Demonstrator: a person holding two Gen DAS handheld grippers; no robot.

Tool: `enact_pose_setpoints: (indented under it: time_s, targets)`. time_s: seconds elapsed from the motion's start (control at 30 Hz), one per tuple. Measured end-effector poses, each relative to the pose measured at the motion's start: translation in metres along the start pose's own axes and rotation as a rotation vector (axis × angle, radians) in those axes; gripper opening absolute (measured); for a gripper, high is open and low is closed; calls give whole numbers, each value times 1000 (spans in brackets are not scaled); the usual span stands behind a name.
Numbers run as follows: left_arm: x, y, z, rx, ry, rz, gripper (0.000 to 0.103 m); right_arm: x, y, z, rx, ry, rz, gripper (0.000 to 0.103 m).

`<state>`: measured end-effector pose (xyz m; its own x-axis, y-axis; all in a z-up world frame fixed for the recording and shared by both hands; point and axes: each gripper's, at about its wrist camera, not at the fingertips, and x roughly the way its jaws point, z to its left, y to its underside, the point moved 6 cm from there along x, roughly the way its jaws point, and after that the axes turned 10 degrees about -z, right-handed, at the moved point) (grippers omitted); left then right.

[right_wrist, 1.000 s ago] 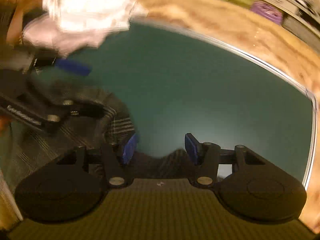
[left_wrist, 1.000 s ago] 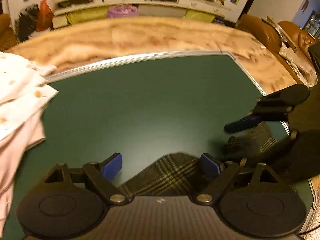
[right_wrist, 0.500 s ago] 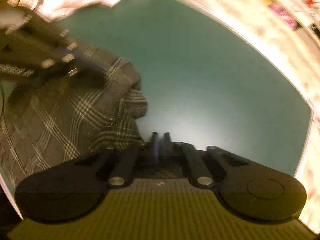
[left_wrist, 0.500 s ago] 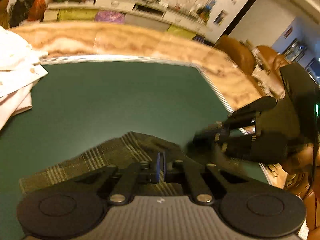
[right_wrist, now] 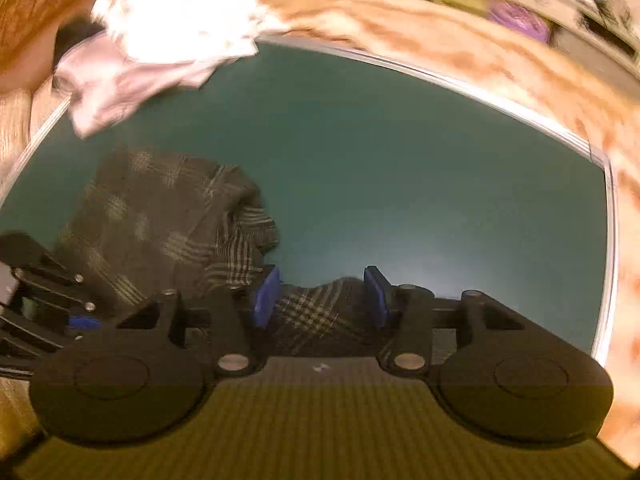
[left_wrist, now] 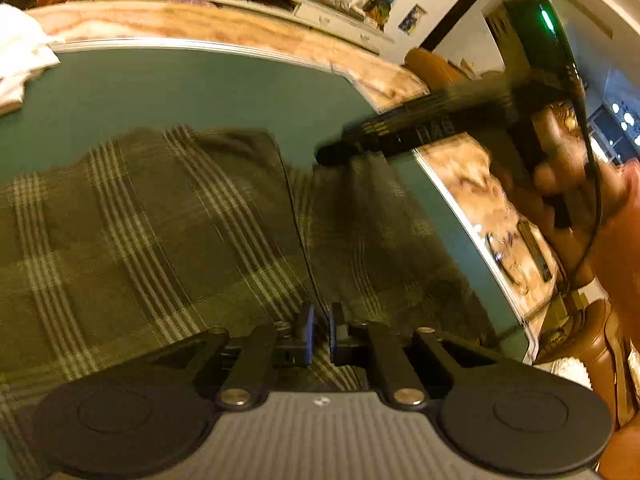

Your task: Fold clothes

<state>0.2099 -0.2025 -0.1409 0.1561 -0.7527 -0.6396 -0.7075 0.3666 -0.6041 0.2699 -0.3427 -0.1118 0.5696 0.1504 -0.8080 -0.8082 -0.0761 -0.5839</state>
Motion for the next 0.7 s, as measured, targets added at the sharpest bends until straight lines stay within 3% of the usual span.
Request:
enact_pose_setpoints:
  time_s: [0.03, 0.13, 0.2, 0.23, 0.27, 0.3, 0.37, 0.47, 0.57, 0.7]
  targets:
    - [3, 4, 2, -5, -9, 5, 7, 3, -3, 1, -8, -2, 24, 64]
    - [5, 10, 12, -72, -8, -7, 7, 8, 1, -1, 23, -108, 149, 65]
    - [4, 12, 17, -101, -4, -20, 9, 10, 8, 6, 12, -158, 164, 65]
    - [3, 12, 19, -108, -4, -26, 9, 5, 11, 7, 2, -155, 141, 60]
    - [2, 13, 20, -108, -7, -31, 9, 0, 15, 9, -6, -150, 116, 43]
    - [2, 13, 22, -109, -10, -37, 9, -8, 20, 12, -11, -141, 87, 33]
    - [1, 14, 24, -115, -15, -50, 9, -29, 32, 20, -22, -125, 2, 25]
    - [-2, 16, 26, -123, -18, -63, 9, -69, 60, 49, -81, -101, -147, 24]
    - [-9, 17, 28, -112, -51, -77, 9, -87, 94, 79, -153, -58, -223, 24]
    - [-40, 14, 21, -55, -54, -118, 9, -87, 134, 108, -159, -42, -252, 27]
